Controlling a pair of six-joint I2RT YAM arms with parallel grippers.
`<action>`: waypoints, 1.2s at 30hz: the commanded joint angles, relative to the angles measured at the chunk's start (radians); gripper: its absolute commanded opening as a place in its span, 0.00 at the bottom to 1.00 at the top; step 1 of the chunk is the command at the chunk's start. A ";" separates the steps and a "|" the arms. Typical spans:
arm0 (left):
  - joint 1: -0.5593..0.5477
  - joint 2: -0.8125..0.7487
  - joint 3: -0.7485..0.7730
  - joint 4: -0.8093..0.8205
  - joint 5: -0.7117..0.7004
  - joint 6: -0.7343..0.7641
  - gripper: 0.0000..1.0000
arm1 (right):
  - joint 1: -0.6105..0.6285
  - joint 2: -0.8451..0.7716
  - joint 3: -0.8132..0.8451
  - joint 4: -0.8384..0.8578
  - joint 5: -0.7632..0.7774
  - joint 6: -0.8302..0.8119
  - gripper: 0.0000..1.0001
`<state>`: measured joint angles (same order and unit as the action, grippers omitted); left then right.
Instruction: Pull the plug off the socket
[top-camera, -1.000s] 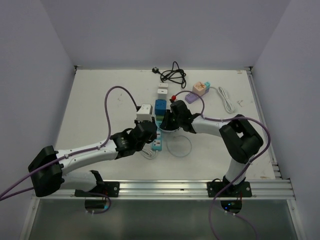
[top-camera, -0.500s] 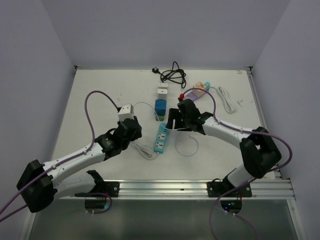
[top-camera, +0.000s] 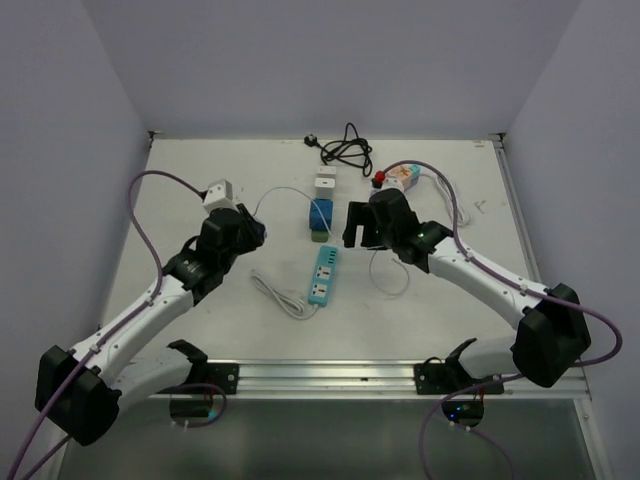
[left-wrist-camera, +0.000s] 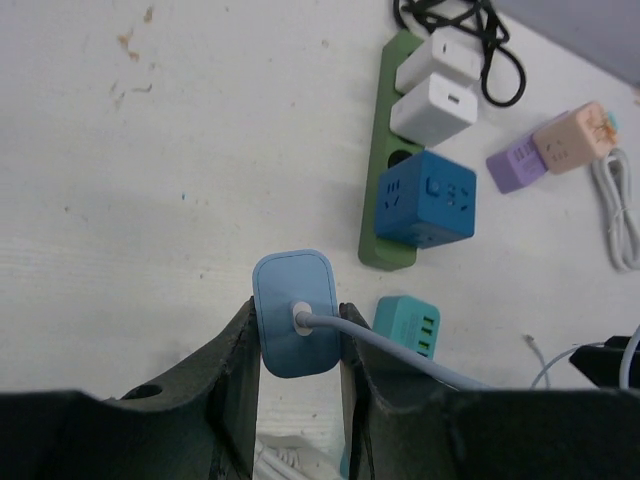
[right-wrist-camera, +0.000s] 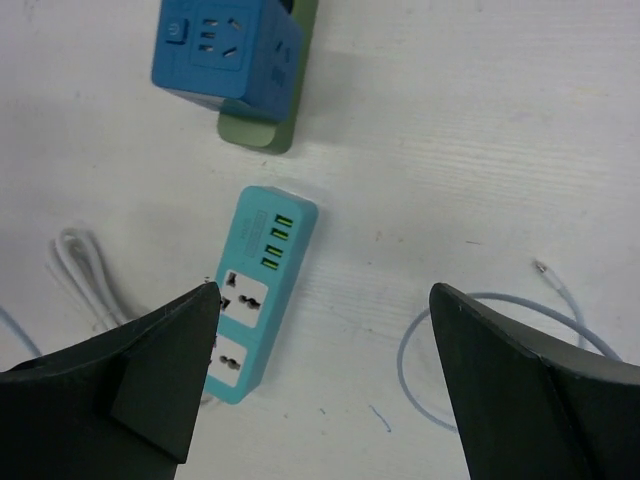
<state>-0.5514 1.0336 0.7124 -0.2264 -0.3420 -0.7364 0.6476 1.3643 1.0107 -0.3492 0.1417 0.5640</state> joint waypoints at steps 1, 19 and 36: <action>0.065 -0.066 0.111 -0.005 0.055 0.029 0.00 | -0.003 -0.050 0.029 -0.077 0.239 0.009 0.90; 0.074 -0.244 -0.019 0.038 0.319 0.100 0.00 | -0.006 -0.217 -0.064 0.423 0.336 0.185 0.99; 0.165 -0.055 0.436 -0.106 -0.044 0.106 0.00 | -0.006 -0.399 -0.138 0.156 0.184 0.025 0.98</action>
<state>-0.4290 0.9840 1.0424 -0.3233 -0.2260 -0.6521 0.6434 1.0100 0.9230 -0.1226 0.3679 0.6308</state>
